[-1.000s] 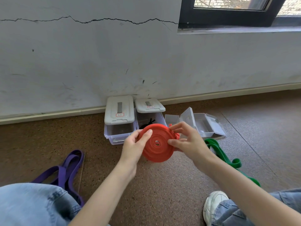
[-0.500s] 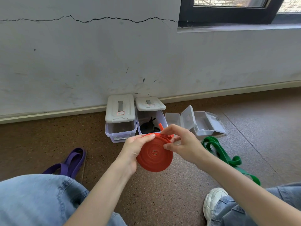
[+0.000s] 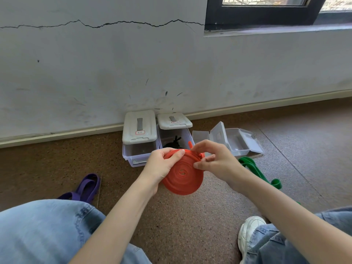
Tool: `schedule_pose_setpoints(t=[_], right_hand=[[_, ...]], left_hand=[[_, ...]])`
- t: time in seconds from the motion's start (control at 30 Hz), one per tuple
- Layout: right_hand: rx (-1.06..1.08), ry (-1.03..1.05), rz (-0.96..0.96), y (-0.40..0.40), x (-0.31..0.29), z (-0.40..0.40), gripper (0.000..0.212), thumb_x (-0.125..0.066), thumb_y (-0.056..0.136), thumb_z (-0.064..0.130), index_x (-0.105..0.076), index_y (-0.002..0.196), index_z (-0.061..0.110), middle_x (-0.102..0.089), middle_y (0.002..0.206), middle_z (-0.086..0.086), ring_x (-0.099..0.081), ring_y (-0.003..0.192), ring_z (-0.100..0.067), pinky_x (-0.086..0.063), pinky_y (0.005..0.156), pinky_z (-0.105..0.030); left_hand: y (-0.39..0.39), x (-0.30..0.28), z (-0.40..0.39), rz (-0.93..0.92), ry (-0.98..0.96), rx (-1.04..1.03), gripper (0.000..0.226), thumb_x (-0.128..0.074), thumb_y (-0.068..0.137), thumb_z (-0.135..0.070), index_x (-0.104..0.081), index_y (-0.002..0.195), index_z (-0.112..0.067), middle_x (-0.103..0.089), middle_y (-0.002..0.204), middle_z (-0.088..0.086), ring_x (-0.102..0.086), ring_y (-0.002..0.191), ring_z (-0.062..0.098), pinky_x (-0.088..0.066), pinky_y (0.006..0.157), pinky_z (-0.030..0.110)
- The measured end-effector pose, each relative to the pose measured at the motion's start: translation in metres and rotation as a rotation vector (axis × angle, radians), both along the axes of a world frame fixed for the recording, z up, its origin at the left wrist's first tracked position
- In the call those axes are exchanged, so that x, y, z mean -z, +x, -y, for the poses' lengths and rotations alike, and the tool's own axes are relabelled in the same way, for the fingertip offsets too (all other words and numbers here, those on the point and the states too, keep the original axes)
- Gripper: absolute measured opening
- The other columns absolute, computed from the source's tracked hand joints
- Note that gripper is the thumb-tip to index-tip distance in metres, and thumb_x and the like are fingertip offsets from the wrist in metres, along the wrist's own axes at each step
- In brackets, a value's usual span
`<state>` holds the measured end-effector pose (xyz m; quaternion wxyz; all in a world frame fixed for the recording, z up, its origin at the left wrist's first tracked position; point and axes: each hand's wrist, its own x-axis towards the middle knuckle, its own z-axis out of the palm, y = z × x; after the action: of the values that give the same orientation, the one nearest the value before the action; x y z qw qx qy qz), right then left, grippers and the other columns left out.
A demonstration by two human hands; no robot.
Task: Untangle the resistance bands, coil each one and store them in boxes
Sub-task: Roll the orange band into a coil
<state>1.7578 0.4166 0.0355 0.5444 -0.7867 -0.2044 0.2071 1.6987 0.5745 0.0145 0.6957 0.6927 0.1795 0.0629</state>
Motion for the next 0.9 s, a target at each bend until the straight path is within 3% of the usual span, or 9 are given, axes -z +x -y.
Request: schedule_pose_setpoints(t=[0.07,0.17,0.33,0.43,0.5,0.57,0.7,0.9], right_hand=[[0.06,0.005,0.036,0.003,0.001,0.004,0.032,-0.07,0.075,-0.006,-0.064,0.097,0.018,-0.065,0.097,0.003,-0.06,0.076,-0.024,-0.056,0.081,-0.039],[0.096,0.028,0.048,0.008,0.003,0.018,0.032,-0.069,0.078,-0.002,-0.064,0.095,0.024,-0.066,0.096,-0.003,-0.063,0.079,-0.023,-0.056,0.082,-0.038],[0.171,0.156,-0.036,0.027,0.011,0.055,0.028,-0.068,0.081,0.003,-0.067,0.093,0.027,-0.054,0.115,-0.001,-0.068,0.086,-0.016,-0.055,0.068,-0.019],[0.169,0.224,-0.216,0.047,0.027,0.072,0.026,-0.064,0.084,0.002,-0.066,0.104,0.018,-0.062,0.115,-0.007,-0.068,0.094,-0.018,-0.055,0.075,-0.022],[0.16,0.213,-0.274,0.065,0.041,0.076,0.025,-0.06,0.087,0.004,-0.063,0.109,0.016,-0.066,0.111,-0.004,-0.065,0.1,-0.016,-0.055,0.077,-0.023],[0.174,0.139,-0.271,0.086,0.055,0.072,0.025,-0.059,0.089,0.006,-0.06,0.113,0.015,-0.065,0.114,-0.001,-0.062,0.103,-0.014,-0.055,0.078,-0.025],[0.141,-0.052,-0.232,0.127,0.089,0.07,0.038,-0.067,0.083,0.007,-0.055,0.117,0.017,-0.061,0.118,-0.002,-0.059,0.105,-0.013,-0.051,0.084,-0.026],[0.278,0.097,-0.396,0.17,0.145,0.087,0.042,-0.065,0.081,-0.004,-0.057,0.118,0.014,-0.063,0.113,-0.011,-0.064,0.099,-0.023,-0.057,0.08,-0.033]], left_hand=[[0.004,0.002,0.004,0.029,0.049,0.013,0.011,-0.069,0.082,-0.023,-0.065,0.092,-0.025,-0.07,0.094,0.003,-0.065,0.088,0.016,-0.055,0.078,0.028],[0.014,0.005,0.02,0.069,0.037,0.011,0.016,-0.069,0.083,-0.02,-0.06,0.093,-0.028,-0.067,0.098,-0.002,-0.062,0.092,0.011,-0.051,0.075,0.021],[0.046,0.015,0.053,0.082,-0.029,0.048,0.026,-0.067,0.084,-0.022,-0.06,0.109,-0.016,-0.065,0.105,0.004,-0.061,0.098,0.016,-0.052,0.079,0.026],[0.071,0.027,0.066,0.065,-0.033,0.098,0.026,-0.067,0.084,-0.019,-0.06,0.108,-0.012,-0.066,0.103,0.006,-0.062,0.096,0.017,-0.053,0.08,0.026],[0.093,0.038,0.07,0.06,-0.013,0.091,0.021,-0.068,0.083,-0.017,-0.06,0.103,-0.014,-0.066,0.096,0.002,-0.062,0.089,0.013,-0.053,0.072,0.018],[0.115,0.053,0.073,0.037,0.027,0.057,0.019,-0.068,0.083,-0.016,-0.059,0.1,-0.015,-0.064,0.09,-0.003,-0.06,0.085,0.009,-0.05,0.065,0.013],[0.157,0.092,0.078,-0.072,0.022,-0.019,0.02,-0.068,0.084,-0.018,-0.058,0.101,-0.018,-0.062,0.095,0.0,-0.058,0.091,0.015,-0.048,0.067,0.021],[0.21,0.144,0.095,-0.138,0.09,0.054,0.023,-0.067,0.084,-0.021,-0.057,0.105,-0.018,-0.062,0.098,0.0,-0.059,0.091,0.013,-0.049,0.071,0.023]])
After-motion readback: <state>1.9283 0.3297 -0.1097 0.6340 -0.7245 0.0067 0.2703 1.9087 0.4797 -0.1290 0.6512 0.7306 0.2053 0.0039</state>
